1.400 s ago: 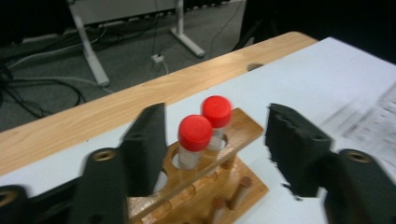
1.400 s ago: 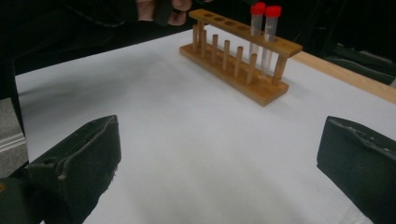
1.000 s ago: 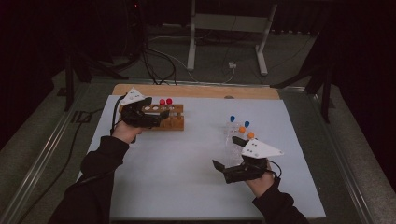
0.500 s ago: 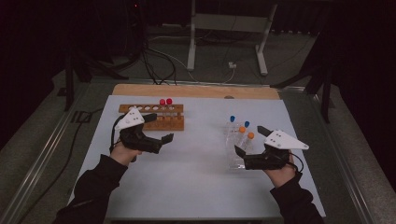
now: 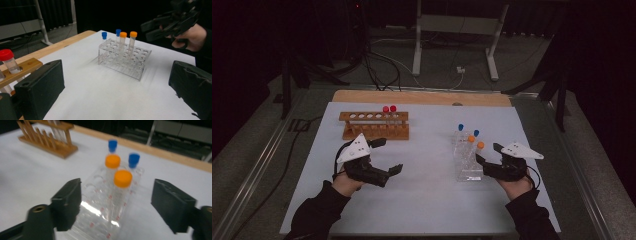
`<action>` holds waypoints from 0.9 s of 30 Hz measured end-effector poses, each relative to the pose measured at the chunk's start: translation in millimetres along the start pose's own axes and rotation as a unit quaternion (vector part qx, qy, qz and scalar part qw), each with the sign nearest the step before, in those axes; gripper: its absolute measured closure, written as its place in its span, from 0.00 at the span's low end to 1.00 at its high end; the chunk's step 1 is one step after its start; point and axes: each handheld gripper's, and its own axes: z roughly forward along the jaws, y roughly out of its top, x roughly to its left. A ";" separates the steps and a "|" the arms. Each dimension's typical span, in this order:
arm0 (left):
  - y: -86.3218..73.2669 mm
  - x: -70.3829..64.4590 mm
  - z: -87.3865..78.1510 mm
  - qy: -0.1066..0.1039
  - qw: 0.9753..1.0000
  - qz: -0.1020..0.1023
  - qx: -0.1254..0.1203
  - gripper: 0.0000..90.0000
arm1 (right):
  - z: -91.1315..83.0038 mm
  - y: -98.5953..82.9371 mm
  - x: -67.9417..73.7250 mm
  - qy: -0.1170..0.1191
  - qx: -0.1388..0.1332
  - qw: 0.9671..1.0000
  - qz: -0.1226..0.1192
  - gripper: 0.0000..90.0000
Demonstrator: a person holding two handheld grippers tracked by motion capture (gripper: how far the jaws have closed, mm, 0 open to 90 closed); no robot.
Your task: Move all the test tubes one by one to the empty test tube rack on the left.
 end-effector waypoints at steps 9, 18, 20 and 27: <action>-8.8 -1.2 5.3 -0.007 1.000 -0.002 0.010 0.01 | 22.5 -6.8 -5.1 0.014 0.029 0.999 0.015 0.61; -10.4 -1.9 7.1 -0.013 1.000 -0.001 0.010 0.01 | 33.3 -7.8 -5.2 0.009 0.047 0.999 0.017 0.80; -10.2 -1.3 6.8 -0.013 1.000 -0.004 0.007 0.01 | 34.2 -8.0 -6.9 0.008 0.046 0.999 0.022 0.82; -11.5 0.4 7.2 -0.016 1.000 -0.009 0.006 0.01 | 29.7 -2.8 -6.0 0.003 0.041 0.999 0.018 0.83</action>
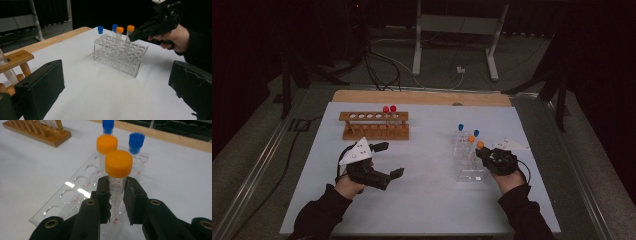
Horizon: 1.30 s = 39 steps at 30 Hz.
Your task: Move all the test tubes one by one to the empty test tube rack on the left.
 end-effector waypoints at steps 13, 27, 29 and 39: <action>3.1 -0.9 -2.1 -0.008 1.000 -0.003 -0.011 0.01 | -47.4 29.7 15.2 -0.004 -0.077 0.997 -0.031 0.83; 13.0 -15.1 1.7 -0.037 0.999 -0.006 0.012 0.01 | -41.7 35.7 68.3 0.097 -0.073 0.990 -0.078 0.83; 14.0 -16.7 2.5 -0.041 0.999 -0.005 0.010 0.01 | -35.8 33.5 78.0 0.115 -0.064 0.988 -0.084 0.83; 16.9 -27.6 8.5 -0.061 0.998 0.003 0.021 0.02 | -13.4 25.1 116.3 0.186 -0.032 0.975 -0.117 0.83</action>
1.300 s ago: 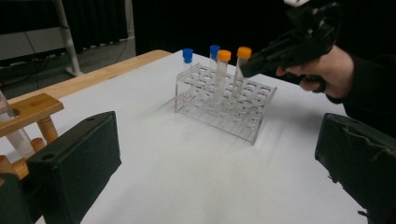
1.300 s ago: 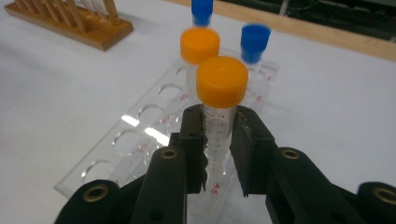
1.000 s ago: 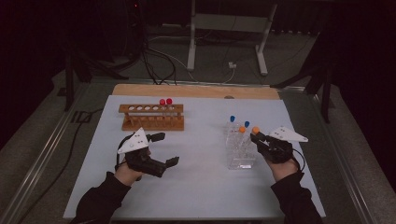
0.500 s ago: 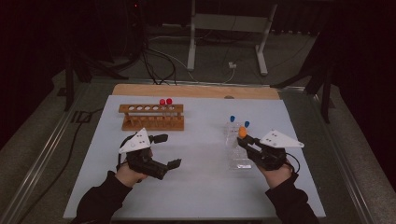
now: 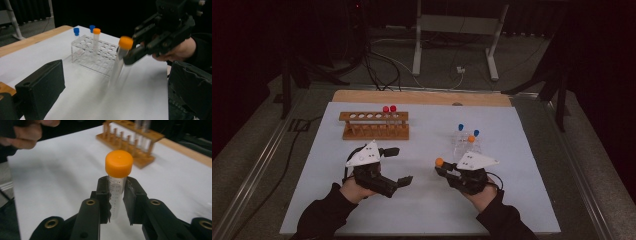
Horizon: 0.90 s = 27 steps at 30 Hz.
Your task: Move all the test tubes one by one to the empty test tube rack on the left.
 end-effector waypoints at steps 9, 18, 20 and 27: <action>-0.2 -11.4 12.8 -0.011 1.000 0.018 0.009 0.19 | 18.1 0.3 21.0 0.043 0.016 0.999 -0.014 0.83; -3.8 -15.3 25.7 -0.008 0.999 0.035 0.021 0.53 | 21.4 2.2 27.1 0.054 0.018 0.998 -0.019 0.83; -4.0 -16.2 27.5 -0.008 0.999 0.041 0.026 0.59 | 21.3 2.1 27.0 0.053 0.018 0.998 -0.018 0.83; -3.7 -18.5 33.6 -0.009 0.998 0.057 0.039 0.74 | 21.0 2.2 26.3 0.051 0.019 0.998 -0.018 0.83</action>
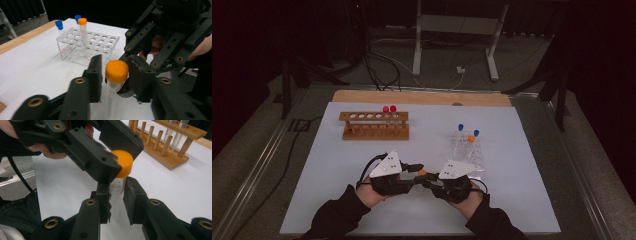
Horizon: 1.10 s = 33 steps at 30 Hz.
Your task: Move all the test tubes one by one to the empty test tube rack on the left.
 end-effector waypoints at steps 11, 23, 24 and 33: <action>6.0 7.2 -8.4 0.018 1.000 -0.001 -0.006 0.79 | -4.8 -0.5 -3.3 -0.012 -0.016 1.000 0.015 0.74; 17.9 52.9 -53.0 0.102 0.994 -0.027 -0.012 0.80 | -21.3 2.5 -11.7 -0.022 -0.069 0.997 0.040 0.30; 18.7 57.1 -56.8 0.111 0.993 -0.030 -0.013 0.80 | -22.1 2.3 -12.6 -0.021 -0.073 0.996 0.041 0.28; 27.5 94.9 -81.6 0.178 0.983 -0.043 -0.011 0.80 | -25.1 1.1 -18.3 -0.035 -0.073 0.995 0.052 0.07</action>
